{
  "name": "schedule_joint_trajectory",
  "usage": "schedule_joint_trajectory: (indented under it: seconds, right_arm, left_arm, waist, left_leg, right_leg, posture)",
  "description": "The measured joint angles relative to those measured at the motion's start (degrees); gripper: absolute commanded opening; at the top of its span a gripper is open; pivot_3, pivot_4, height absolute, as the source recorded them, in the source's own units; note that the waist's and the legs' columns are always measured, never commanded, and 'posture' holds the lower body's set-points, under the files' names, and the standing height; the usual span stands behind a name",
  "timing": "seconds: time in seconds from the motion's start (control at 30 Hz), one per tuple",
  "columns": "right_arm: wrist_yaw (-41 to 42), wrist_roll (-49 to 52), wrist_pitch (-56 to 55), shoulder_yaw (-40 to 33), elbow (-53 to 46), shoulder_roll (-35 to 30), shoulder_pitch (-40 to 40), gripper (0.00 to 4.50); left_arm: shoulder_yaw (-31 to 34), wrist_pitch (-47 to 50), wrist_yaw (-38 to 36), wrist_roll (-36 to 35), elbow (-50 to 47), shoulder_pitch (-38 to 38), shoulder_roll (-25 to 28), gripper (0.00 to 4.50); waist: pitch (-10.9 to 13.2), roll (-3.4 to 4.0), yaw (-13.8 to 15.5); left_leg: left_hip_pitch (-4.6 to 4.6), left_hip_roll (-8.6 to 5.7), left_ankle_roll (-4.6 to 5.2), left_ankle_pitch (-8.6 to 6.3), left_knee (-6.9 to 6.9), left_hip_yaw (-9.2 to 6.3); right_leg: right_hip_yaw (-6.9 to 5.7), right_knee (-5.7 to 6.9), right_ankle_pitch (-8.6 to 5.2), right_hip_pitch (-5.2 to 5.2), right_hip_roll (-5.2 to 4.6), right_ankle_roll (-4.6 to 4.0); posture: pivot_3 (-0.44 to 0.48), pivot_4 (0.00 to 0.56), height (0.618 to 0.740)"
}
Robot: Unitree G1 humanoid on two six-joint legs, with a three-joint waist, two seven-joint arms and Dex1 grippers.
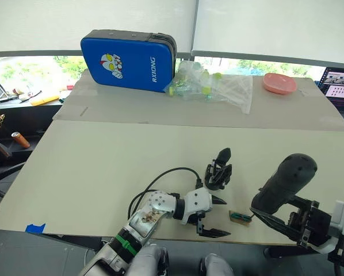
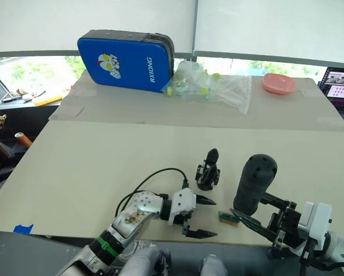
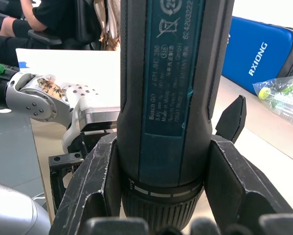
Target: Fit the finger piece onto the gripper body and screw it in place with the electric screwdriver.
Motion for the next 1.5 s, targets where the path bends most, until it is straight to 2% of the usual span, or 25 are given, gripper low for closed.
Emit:
schedule_joint_trajectory:
  seconds: [0.8,1.5]
  right_arm:
    - [2.1,1.5,-1.4,-1.5,1.6,0.0,0.9,1.94]
    - [0.6,3.0,-1.7,-2.2,1.4,0.5,2.0,1.94]
  left_arm:
    - [0.0,0.1,0.0,0.0,0.0,0.0,0.0,4.50]
    - [1.1,-1.0,-0.3,-1.5,-0.5,1.0,0.4,4.50]
  waist:
    - [-0.1,0.00,0.0]
    - [-0.1,0.00,-0.2]
  left_leg:
    - [0.00,0.00,0.03,-0.02,0.00,0.00]
    - [0.00,0.01,0.02,-0.02,-0.03,0.01]
  right_leg:
    - [0.01,-0.03,0.01,0.00,-0.01,0.01]
    - [0.02,-0.02,0.00,-0.03,-0.01,0.01]
  posture:
    - [0.000,0.150,0.740]
    - [0.000,0.150,0.740]
